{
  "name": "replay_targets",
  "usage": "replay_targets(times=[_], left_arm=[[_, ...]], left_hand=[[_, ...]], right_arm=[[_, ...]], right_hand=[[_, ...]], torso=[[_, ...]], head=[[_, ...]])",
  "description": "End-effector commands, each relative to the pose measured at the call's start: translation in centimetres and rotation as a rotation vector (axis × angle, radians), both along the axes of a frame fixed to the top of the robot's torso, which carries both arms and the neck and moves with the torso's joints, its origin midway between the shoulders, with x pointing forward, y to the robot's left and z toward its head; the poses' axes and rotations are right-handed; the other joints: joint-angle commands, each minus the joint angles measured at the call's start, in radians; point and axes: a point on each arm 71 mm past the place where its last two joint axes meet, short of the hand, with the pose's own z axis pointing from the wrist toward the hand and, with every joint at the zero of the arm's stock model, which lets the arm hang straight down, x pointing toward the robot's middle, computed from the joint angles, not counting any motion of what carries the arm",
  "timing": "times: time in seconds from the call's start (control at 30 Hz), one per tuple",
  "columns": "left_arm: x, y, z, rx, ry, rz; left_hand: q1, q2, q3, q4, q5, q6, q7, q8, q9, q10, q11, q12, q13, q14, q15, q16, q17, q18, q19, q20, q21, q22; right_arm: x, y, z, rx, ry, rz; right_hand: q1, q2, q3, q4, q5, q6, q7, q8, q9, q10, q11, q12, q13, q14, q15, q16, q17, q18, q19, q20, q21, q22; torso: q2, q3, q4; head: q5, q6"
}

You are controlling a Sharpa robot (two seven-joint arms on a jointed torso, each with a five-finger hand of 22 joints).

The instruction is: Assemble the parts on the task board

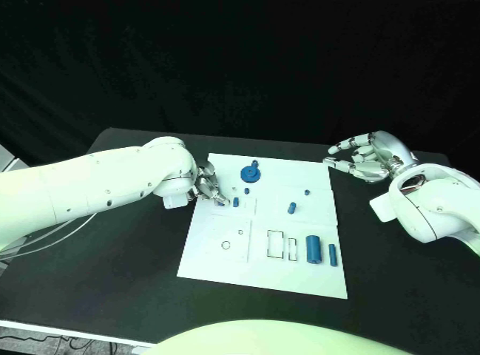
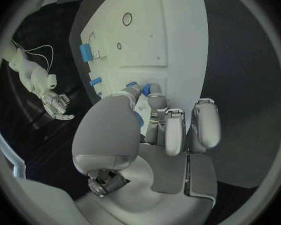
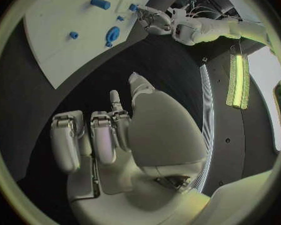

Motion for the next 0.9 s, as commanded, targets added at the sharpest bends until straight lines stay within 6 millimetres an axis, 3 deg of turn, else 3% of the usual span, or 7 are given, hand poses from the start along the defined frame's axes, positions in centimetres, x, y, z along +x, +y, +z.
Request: replay_targets(times=[0.03,0.23,0.3,0.37,0.9], left_arm=[[-0.14,-0.17,-0.07,-0.013,0.009,-0.003],[-0.22,-0.23,-0.06,-0.045,0.018,0.008],[-0.25,-0.25,-0.06,-0.058,0.023,0.012],[-0.31,-0.29,-0.06,-0.075,0.03,0.018],[-0.97,0.14,0.52,-0.174,0.127,0.021]], left_hand=[[0.021,-0.003,0.036,-0.001,0.004,-0.003,-0.005,0.005,0.002,0.0,-0.008,0.001,-0.001,0.081,-0.001,0.003,0.182,0.013,0.003,-0.002,-0.004,0.016],[0.081,-0.058,0.273,-0.019,0.001,-0.023,-0.004,0.031,0.025,0.0,-0.009,-0.003,-0.011,0.08,-0.002,0.002,0.18,0.014,0.001,-0.003,-0.008,0.016],[0.077,-0.079,0.367,-0.052,0.0,-0.039,0.0,0.051,0.045,0.003,-0.006,-0.005,-0.016,0.08,0.0,0.002,0.179,0.014,-0.001,-0.001,-0.009,0.017],[0.071,-0.086,0.417,-0.082,0.001,-0.046,0.003,0.064,0.057,0.004,-0.004,-0.007,-0.018,0.08,0.002,0.002,0.18,0.015,-0.002,0.0,-0.009,0.017],[0.034,-0.09,0.506,-0.153,0.0,-0.054,0.01,0.087,0.079,0.004,0.001,-0.011,-0.026,0.08,0.006,0.002,0.18,0.017,-0.008,0.002,-0.013,0.014]], right_arm=[[-0.05,0.12,-0.03,-0.002,-0.004,0.012],[-0.04,0.1,-0.07,-0.002,-0.002,0.011],[-0.04,0.09,-0.09,-0.003,-0.001,0.011],[-0.04,0.08,-0.11,-0.003,0.0,0.011],[-0.02,-0.01,-0.22,-0.006,0.006,0.01]], right_hand=[[-0.013,0.001,0.003,0.0,0.003,-0.007,0.003,0.005,-0.001,0.019,-0.006,-0.004,0.179,0.098,-0.004,-0.006,0.241,0.0,0.092,-0.008,-0.006,0.248],[-0.013,0.001,0.003,0.0,0.003,-0.007,0.003,0.005,-0.001,0.019,-0.006,-0.004,0.179,0.098,-0.004,-0.006,0.241,0.0,0.092,-0.008,-0.006,0.248],[-0.013,0.001,0.003,0.0,0.003,-0.007,0.003,0.005,-0.001,0.019,-0.006,-0.004,0.179,0.098,-0.004,-0.006,0.241,0.0,0.092,-0.008,-0.006,0.248],[-0.013,0.001,0.003,0.0,0.003,-0.007,0.003,0.005,-0.001,0.019,-0.006,-0.004,0.179,0.098,-0.004,-0.006,0.241,0.0,0.092,-0.008,-0.006,0.248],[-0.012,0.001,0.005,0.0,0.004,-0.007,0.003,0.006,-0.001,0.019,-0.006,-0.005,0.179,0.098,-0.004,-0.006,0.24,0.0,0.091,-0.008,-0.007,0.247]], torso=[[0.0,0.0001,-0.0003],[0.0,0.0003,-0.0006],[0.0,0.0004,-0.0002],[0.0,0.0004,-0.0001],[-0.001,0.0009,-0.0002]], head=[[0.001,0.0],[0.001,0.0],[0.0,0.0],[0.0,0.0],[0.003,0.005]])
